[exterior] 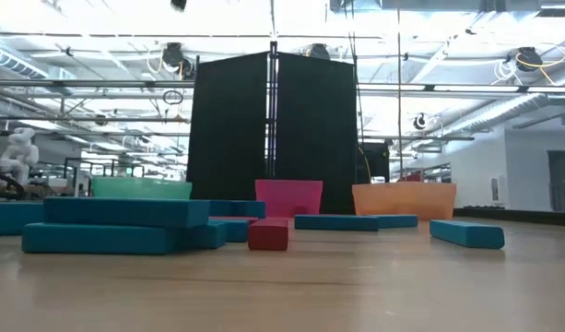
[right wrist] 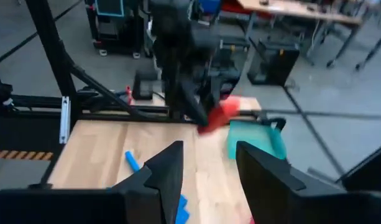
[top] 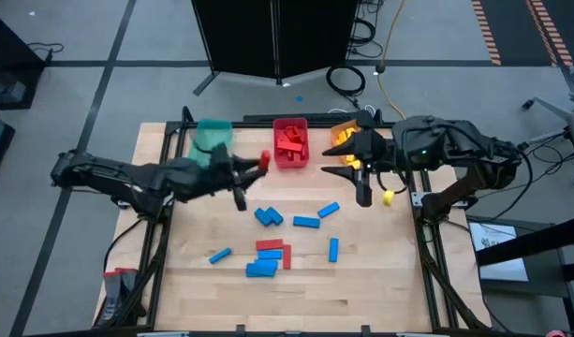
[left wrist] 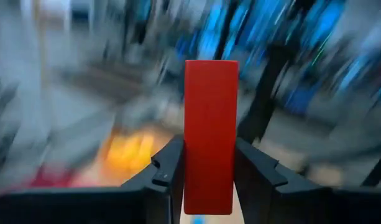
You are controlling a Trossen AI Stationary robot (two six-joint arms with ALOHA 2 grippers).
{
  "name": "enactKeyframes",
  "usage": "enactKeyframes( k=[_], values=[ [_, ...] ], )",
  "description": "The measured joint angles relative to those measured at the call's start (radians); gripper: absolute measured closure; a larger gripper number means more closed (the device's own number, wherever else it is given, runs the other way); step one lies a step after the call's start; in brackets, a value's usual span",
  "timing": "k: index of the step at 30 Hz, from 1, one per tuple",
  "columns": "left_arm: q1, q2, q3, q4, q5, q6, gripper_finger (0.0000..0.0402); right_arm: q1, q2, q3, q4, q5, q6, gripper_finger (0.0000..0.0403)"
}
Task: Sort blocks
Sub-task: Put the red block into the red bin
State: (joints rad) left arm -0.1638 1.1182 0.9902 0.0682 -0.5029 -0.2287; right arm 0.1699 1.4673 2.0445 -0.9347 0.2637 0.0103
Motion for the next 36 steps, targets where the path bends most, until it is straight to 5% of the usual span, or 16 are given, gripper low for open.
enactKeyframes(
  k=[6, 18, 30, 36],
  values=[
    [0.0, -0.039, 0.001, 0.217, 0.116, 0.212, 0.0295, -0.001, 0.041, -0.001, 0.139, -0.087, -0.149, 0.0241],
    [-0.004, -0.016, 0.0, 0.273, 0.212, 0.296, 0.0295, -0.047, 0.176, -0.001, 0.388, -0.107, -0.209, 0.0106],
    [-0.005, -0.014, 0.0, 0.318, 0.241, 0.396, 0.0295, -0.081, 0.216, -0.001, 0.502, -0.117, -0.207, 0.0102],
    [-0.005, -0.011, 0.0, 0.32, 0.246, 0.444, 0.0295, -0.106, 0.221, -0.001, 0.535, -0.218, -0.192, 0.0103]
  ],
)
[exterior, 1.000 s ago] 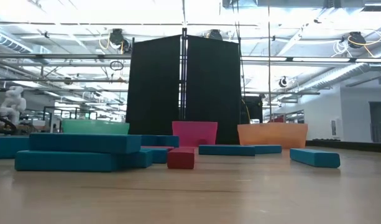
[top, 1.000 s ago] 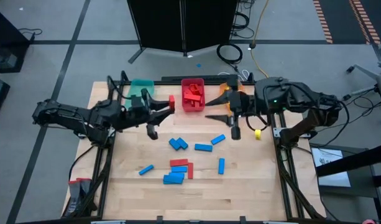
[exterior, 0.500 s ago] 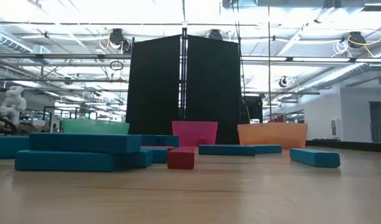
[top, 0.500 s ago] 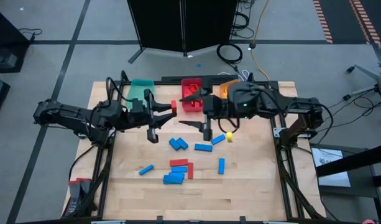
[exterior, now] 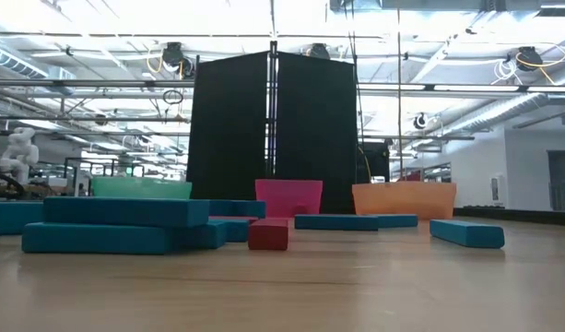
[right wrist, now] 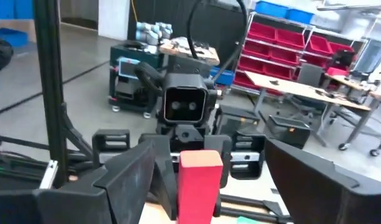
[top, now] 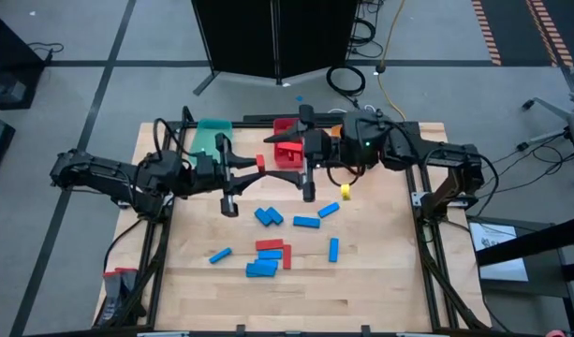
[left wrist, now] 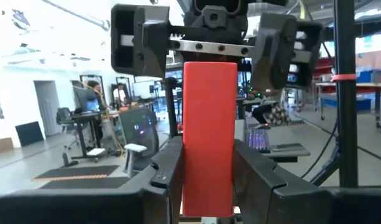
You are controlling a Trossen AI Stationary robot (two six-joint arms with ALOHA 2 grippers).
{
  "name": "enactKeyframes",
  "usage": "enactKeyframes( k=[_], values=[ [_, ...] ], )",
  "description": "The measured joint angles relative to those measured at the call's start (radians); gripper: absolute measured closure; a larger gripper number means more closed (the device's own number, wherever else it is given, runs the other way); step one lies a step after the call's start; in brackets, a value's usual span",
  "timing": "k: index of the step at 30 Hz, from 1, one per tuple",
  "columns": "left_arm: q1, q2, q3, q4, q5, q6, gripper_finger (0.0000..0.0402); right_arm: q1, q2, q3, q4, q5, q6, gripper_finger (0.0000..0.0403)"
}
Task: Sort blocks
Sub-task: Put the red block into the red bin
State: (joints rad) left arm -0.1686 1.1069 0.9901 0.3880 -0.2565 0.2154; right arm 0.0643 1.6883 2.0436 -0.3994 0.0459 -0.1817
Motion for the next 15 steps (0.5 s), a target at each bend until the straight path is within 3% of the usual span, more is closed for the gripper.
enactKeyframes(
  k=[15],
  values=[
    [0.0, 0.0, 0.0, -0.004, 0.021, 0.01, 0.0295, -0.006, 0.076, -0.001, 0.03, -0.026, -0.01, 0.0112]
  ],
)
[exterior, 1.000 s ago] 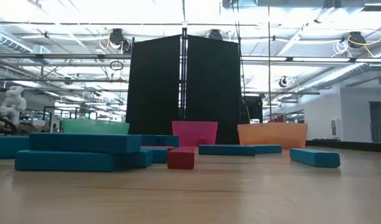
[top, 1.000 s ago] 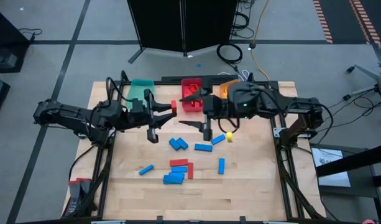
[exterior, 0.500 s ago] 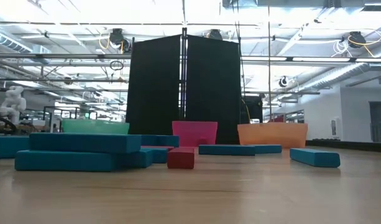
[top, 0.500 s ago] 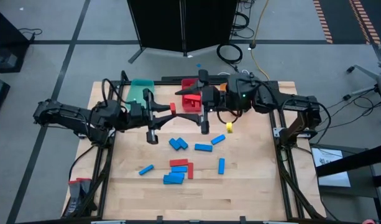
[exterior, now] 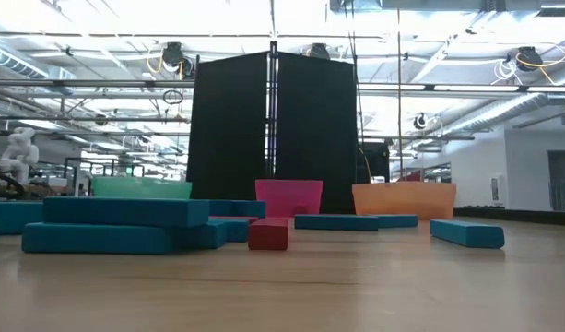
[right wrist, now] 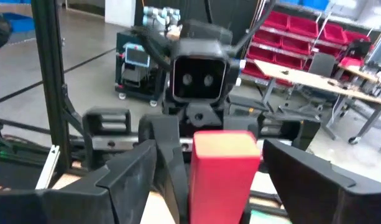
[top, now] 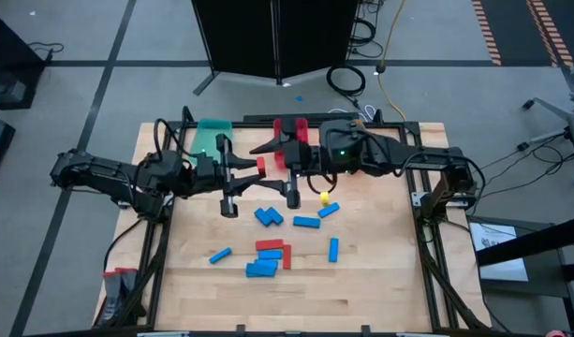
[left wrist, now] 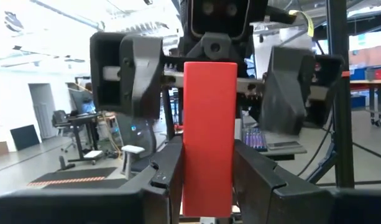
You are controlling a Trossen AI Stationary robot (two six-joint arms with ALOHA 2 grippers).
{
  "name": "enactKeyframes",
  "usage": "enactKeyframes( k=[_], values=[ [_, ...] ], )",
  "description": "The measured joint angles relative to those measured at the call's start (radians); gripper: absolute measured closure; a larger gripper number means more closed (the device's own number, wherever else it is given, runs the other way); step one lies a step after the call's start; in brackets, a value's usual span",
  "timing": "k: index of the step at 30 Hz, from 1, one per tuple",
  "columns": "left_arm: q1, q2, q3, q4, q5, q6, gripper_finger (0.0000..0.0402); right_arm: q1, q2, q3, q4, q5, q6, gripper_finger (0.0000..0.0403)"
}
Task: Sort blocks
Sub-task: Put the red block into the red bin
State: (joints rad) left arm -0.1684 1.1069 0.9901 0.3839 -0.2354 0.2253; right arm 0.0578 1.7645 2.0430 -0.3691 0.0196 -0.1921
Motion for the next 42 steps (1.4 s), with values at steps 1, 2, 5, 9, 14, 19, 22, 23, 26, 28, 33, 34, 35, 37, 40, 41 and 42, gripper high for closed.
enactKeyframes(
  k=[1, 2, 5, 9, 14, 19, 22, 23, 26, 28, 33, 34, 35, 37, 40, 41, 42],
  values=[
    [0.0, 0.0, 0.0, 0.0, 0.0, 0.0, 0.0295, 0.0, -0.002, 0.0, 0.003, 0.0, -0.002, 0.0117],
    [0.0, 0.0, 0.0, 0.0, 0.0, 0.0, 0.0295, 0.0, -0.005, 0.0, 0.002, 0.001, -0.003, 0.0123],
    [0.0, 0.0, 0.0, 0.0, 0.0, -0.001, 0.0295, 0.0, -0.007, 0.0, 0.0, 0.002, -0.003, 0.0152],
    [0.0, 0.0, 0.0, 0.0, 0.0, -0.002, 0.0295, 0.0, -0.007, 0.0, -0.009, 0.004, -0.003, 0.0207],
    [0.0, 0.0, 0.0, 0.001, 0.001, -0.002, 0.0295, 0.0, -0.007, 0.0, -0.027, 0.007, -0.003, 0.0272],
    [0.0, 0.0, 0.0, 0.0, 0.008, 0.009, 0.0295, -0.002, -0.008, 0.0, -0.028, 0.001, -0.003, 0.0311],
    [0.0, 0.0, 0.0, 0.0, 0.007, 0.008, 0.0295, -0.003, -0.008, 0.0, -0.028, 0.001, -0.008, 0.0311],
    [0.0, 0.0, 0.0, 0.0, 0.007, 0.008, 0.0295, -0.003, -0.008, 0.0, -0.027, 0.001, -0.009, 0.0311],
    [0.0, 0.0, 0.0, 0.0, 0.007, 0.006, 0.0295, -0.003, -0.008, 0.0, -0.027, 0.001, -0.01, 0.0311],
    [0.0, 0.0, 0.0, 0.0, 0.001, 0.006, 0.0295, -0.004, -0.008, 0.0, -0.027, 0.002, -0.01, 0.0311],
    [0.0, 0.0, 0.001, -0.037, -0.038, 0.003, 0.0235, -0.007, -0.008, 0.0, -0.025, 0.025, -0.042, 0.0311],
    [0.0, 0.0, 0.001, -0.045, -0.054, 0.003, 0.0209, -0.01, -0.009, 0.0, -0.023, 0.034, -0.049, 0.0311],
    [0.0, 0.001, 0.001, -0.05, -0.079, 0.003, 0.0184, -0.012, -0.014, 0.002, -0.024, 0.048, -0.056, 0.0311],
    [0.0, 0.001, 0.001, -0.067, -0.144, 0.009, 0.0136, -0.021, -0.019, 0.013, -0.022, 0.061, -0.067, 0.0311],
    [0.0, 0.0, 0.001, -0.105, -0.215, 0.01, 0.0079, -0.039, -0.038, 0.029, -0.03, 0.068, -0.071, 0.0311],
    [-0.002, 0.0, 0.001, -0.121, -0.237, 0.01, 0.0064, -0.049, -0.046, 0.03, -0.029, 0.068, -0.071, 0.0311],
    [-0.003, 0.0, 0.001, -0.137, -0.265, 0.012, 0.0052, -0.059, -0.054, 0.03, -0.037, 0.08, -0.074, 0.0311]
  ],
)
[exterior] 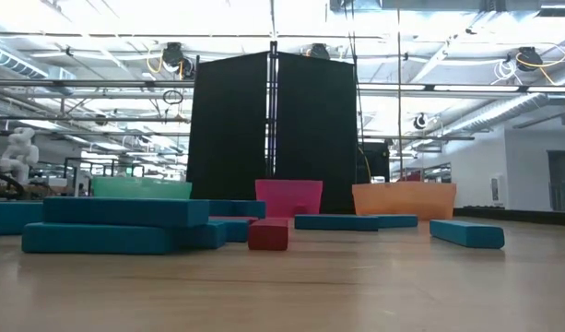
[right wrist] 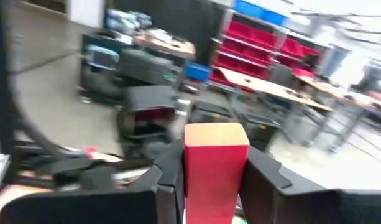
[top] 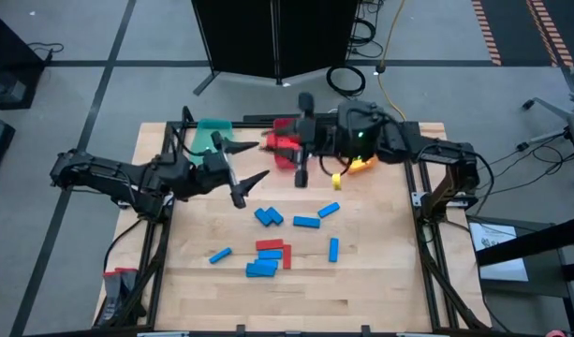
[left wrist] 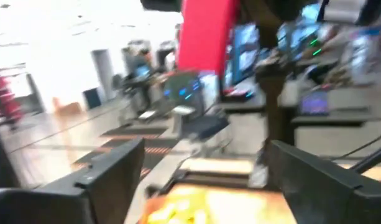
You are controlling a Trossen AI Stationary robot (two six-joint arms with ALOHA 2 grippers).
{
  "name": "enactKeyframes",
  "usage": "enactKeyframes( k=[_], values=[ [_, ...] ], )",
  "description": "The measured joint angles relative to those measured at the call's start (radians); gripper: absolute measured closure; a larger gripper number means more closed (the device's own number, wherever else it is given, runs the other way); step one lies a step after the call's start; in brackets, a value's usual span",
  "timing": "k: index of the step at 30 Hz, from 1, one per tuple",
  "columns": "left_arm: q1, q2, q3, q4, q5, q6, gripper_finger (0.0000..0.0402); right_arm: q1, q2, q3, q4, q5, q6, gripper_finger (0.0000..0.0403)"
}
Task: Sort blocks
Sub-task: Put the red block into the red bin
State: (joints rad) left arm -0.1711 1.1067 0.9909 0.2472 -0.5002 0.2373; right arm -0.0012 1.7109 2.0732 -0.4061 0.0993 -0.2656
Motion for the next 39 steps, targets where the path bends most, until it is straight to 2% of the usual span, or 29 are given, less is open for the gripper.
enactKeyframes(
  k=[2, 5, 7, 9, 11, 14, 16, 21, 24, 27, 34, 39],
  values=[
    [0.0, -0.005, 0.0, -0.056, -0.075, 0.003, 0.0035, -0.026, -0.011, 0.001, -0.036, 0.072, -0.004, 0.0311],
    [0.001, -0.014, 0.0, -0.174, -0.189, -0.03, 0.0031, -0.088, -0.014, 0.001, -0.114, 0.172, -0.008, 0.0311],
    [0.002, -0.023, 0.0, -0.257, -0.218, -0.077, 0.0035, -0.144, -0.013, 0.0, -0.151, 0.18, 0.016, 0.0311],
    [0.005, -0.031, 0.0, -0.334, -0.219, -0.128, 0.0042, -0.207, -0.007, -0.004, -0.171, 0.135, 0.041, 0.0311],
    [0.008, -0.043, 0.0, -0.42, -0.207, -0.18, 0.005, -0.278, -0.005, -0.024, -0.185, 0.04, 0.07, 0.0311],
    [0.009, -0.069, -0.001, -0.505, -0.17, -0.233, 0.006, -0.382, 0.013, -0.1, -0.19, -0.106, 0.161, 0.0311],
    [0.009, -0.094, -0.001, -0.531, -0.139, -0.255, 0.0065, -0.434, 0.027, -0.18, -0.187, -0.148, 0.225, 0.0311],
    [0.008, -0.199, -0.06, -0.533, -0.116, -0.257, 0.0068, -0.486, 0.058, -0.413, 0.017, -0.27, 0.345, 0.0311],
    [0.009, -0.278, -0.131, -0.532, -0.14, -0.273, 0.0068, -0.496, 0.092, -0.514, 0.126, -0.292, 0.412, 0.0311],
    [0.021, -0.354, -0.218, -0.523, -0.174, -0.335, 0.0068, -0.505, 0.15, -0.549, 0.158, -0.288, 0.464, 0.0311],
    [0.036, -0.44, -0.384, -0.482, -0.189, -0.508, 0.0068, -0.502, 0.277, -0.549, 0.143, -0.317, 0.524, 0.0311],
    [0.035, -0.441, -0.426, -0.464, -0.188, -0.525, 0.0068, -0.501, 0.307, -0.548, 0.057, -0.317, 0.553, 0.0311]
  ],
)
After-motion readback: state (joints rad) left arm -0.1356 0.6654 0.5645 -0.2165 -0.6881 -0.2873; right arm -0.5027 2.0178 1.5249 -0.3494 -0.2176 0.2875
